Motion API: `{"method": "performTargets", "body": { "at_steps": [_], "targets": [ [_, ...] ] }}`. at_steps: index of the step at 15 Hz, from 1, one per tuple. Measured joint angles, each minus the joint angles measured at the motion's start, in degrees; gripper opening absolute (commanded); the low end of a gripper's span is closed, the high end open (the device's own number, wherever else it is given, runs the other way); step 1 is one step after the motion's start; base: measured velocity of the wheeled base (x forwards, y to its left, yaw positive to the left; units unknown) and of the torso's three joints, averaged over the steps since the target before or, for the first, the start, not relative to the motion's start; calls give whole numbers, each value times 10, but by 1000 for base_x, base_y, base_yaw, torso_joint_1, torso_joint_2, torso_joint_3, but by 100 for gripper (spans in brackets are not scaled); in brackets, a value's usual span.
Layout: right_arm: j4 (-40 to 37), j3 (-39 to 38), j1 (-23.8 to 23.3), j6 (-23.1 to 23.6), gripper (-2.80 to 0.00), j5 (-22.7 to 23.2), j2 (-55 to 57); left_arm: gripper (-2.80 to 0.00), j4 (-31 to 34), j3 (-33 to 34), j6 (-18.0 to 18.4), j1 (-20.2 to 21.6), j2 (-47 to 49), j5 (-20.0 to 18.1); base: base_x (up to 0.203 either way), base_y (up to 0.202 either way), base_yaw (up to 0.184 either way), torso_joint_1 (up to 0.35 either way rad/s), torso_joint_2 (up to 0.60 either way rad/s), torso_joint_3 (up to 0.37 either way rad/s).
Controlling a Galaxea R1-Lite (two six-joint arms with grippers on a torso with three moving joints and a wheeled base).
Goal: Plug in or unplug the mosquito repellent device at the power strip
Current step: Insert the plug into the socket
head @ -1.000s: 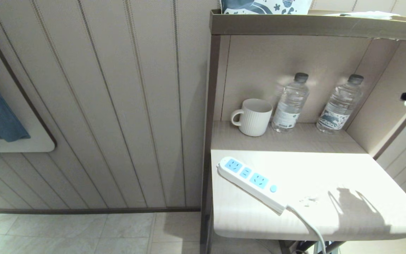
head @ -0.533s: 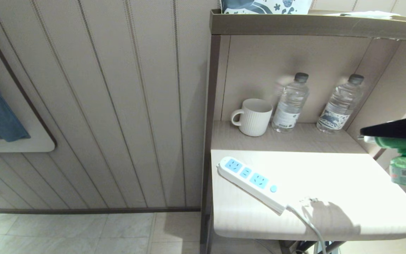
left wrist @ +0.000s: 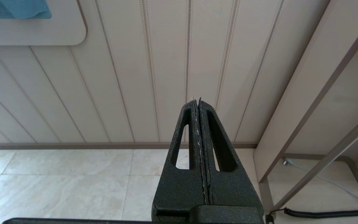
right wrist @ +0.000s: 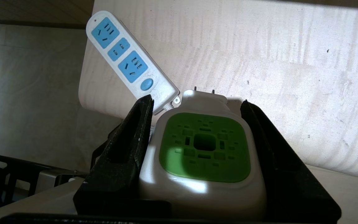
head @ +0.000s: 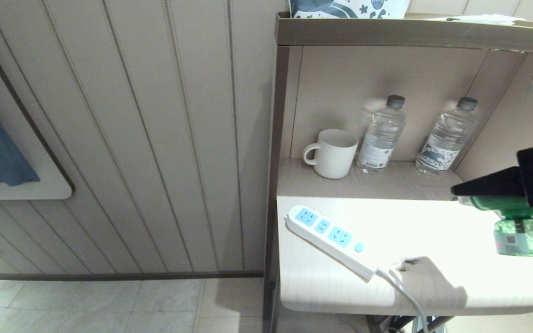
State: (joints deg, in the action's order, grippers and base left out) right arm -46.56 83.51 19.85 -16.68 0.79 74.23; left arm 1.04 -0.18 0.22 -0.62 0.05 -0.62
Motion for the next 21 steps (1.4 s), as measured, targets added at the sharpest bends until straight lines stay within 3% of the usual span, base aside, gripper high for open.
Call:
{"method": "performTargets", "body": {
  "at_steps": [4, 7, 11, 13, 15, 17, 19, 21],
  "targets": [
    [2, -25, 3, -3, -280, 23, 7, -280, 13, -19, 9, 0, 1, 2, 0, 0, 0, 0, 0, 0],
    [4, -34, 3, -2, -280, 40, 10, -280, 38, -122, 9, -1, 46, -10, 0, 0, 0, 0, 0, 0],
    [6, -46, 4, -4, -280, 51, 10, -280, 60, -223, 14, -12, 227, -96, 0, 0, 0, 0, 0, 0],
    [6, -47, 3, -5, -280, 52, 11, -280, 62, -251, 46, -41, 352, -145, 0, 0, 0, 0, 0, 0],
    [12, -43, -4, -8, -280, 54, 11, -280, 63, -269, 79, -135, 460, -161, 0, 0, 0, 0, 0, 0],
    [45, -42, -19, -23, -280, 55, 9, -280, 60, -288, 84, -277, 535, -148, 0, 0, 0, 0, 0, 0],
    [76, -48, -34, -35, -280, 55, 6, -280, 42, -315, 79, -386, 617, -130, 0, 0, 0, 0, 0, 0],
    [79, -55, -47, -35, -280, 55, 1, -280, 4, -345, 75, -438, 694, -120, 0, 0, 0, 0, 0, 0]
  ]
}}
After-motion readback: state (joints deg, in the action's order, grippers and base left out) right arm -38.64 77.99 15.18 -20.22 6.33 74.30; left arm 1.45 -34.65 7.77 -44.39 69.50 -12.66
